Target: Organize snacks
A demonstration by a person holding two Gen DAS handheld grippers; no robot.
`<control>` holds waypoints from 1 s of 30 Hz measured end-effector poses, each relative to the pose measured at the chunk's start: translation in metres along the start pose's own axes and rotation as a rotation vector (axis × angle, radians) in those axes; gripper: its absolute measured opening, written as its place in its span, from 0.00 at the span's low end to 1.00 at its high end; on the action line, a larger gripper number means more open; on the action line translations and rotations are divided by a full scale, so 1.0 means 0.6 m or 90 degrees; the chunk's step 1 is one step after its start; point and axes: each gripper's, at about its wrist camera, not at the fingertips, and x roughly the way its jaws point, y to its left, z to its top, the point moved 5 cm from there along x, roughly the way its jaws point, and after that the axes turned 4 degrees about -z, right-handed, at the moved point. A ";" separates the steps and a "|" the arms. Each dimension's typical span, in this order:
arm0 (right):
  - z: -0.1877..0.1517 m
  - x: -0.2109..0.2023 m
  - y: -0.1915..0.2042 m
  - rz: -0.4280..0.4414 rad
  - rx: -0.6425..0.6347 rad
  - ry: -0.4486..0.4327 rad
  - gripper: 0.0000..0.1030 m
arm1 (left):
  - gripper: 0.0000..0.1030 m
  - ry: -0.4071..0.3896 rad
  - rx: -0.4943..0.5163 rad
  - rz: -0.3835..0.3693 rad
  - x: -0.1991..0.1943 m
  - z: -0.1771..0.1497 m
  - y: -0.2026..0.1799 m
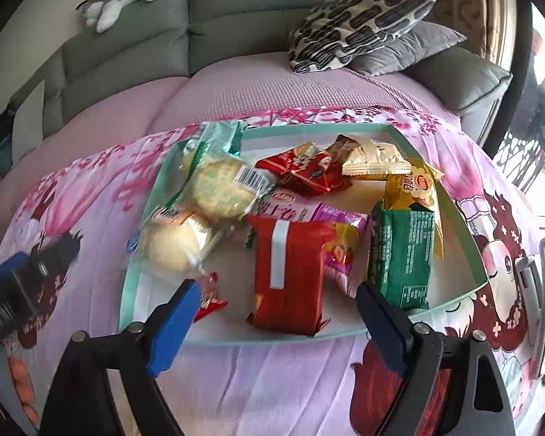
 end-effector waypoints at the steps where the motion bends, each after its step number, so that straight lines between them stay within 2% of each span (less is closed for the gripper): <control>1: -0.003 -0.006 0.001 0.001 0.002 -0.004 0.98 | 1.00 0.006 0.010 0.012 -0.002 -0.012 0.001; 3: -0.011 -0.020 0.002 0.008 0.014 -0.012 1.00 | 1.00 0.013 0.022 0.040 -0.006 -0.026 0.003; 6: -0.026 -0.025 0.004 0.014 0.015 -0.009 1.00 | 1.00 -0.004 0.017 0.093 -0.028 -0.041 0.011; 8: -0.041 -0.028 0.006 0.004 0.008 -0.002 1.00 | 1.00 -0.005 0.007 0.104 -0.035 -0.048 0.018; 13: -0.061 -0.025 0.002 -0.013 0.005 0.014 1.00 | 1.00 0.019 -0.004 0.118 -0.028 -0.064 0.042; 21: -0.053 -0.024 0.003 -0.020 -0.001 0.006 1.00 | 1.00 0.056 -0.012 0.122 0.002 -0.074 0.060; 30: -0.049 -0.017 0.004 -0.033 -0.013 0.007 1.00 | 1.00 0.060 -0.004 0.109 0.013 -0.072 0.056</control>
